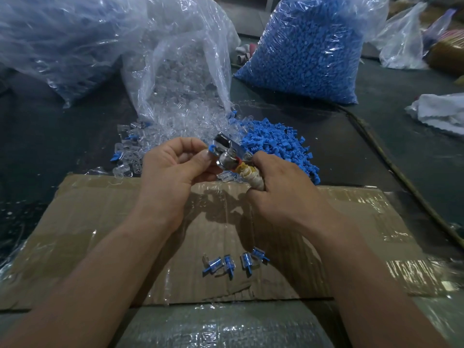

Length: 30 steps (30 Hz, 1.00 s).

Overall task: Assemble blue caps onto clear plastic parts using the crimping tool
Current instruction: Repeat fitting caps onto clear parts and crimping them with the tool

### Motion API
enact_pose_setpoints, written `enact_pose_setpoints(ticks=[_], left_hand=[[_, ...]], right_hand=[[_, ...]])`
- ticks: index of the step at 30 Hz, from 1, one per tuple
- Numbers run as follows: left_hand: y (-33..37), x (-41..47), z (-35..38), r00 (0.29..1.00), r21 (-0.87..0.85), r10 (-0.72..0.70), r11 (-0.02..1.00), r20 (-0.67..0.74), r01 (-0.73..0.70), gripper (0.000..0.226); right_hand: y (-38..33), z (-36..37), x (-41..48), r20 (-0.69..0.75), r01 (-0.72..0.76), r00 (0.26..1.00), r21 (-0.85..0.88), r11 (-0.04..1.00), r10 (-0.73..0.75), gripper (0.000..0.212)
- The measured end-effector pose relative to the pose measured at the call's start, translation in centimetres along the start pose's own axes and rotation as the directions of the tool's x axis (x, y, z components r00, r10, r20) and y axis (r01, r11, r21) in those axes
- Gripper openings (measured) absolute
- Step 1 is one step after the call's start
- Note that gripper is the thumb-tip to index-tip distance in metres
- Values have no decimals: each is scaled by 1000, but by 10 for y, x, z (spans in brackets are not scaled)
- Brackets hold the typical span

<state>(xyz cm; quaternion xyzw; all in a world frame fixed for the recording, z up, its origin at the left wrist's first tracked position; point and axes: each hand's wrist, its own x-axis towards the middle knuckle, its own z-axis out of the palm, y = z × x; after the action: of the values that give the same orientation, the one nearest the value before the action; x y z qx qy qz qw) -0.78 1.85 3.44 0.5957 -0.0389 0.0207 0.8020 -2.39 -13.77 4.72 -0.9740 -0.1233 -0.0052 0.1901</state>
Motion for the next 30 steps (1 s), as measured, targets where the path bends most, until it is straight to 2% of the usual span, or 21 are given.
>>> enact_pose_setpoints(ticks=[6,15,22,24,27,30], left_hand=[[1,-5,3,999,62,40,997,-14,-39,15],[1,-8,4,998,140,44,989,-42,-38,16],[1,-6,1,997,165,52,985,-58,-42,16],[1,-5,1,997,161,40,986,-59,-30,16],[1,-4,-1,998,160,31,987,-49,-23,15],[4,0,-7,999,185,-48,981,-24,52,13]], right_hand=[[-2,-1,1,-18,-14,1000,16,1000,15,31],[-1,0,2,12,-44,999,67,997,43,16],[-3,2,3,-36,-19,999,31,999,20,23],[-3,3,2,-38,-18,999,35,999,19,17],[0,4,2,-64,-14,998,63,998,18,19],[5,0,3,-96,-48,994,119,992,60,20]])
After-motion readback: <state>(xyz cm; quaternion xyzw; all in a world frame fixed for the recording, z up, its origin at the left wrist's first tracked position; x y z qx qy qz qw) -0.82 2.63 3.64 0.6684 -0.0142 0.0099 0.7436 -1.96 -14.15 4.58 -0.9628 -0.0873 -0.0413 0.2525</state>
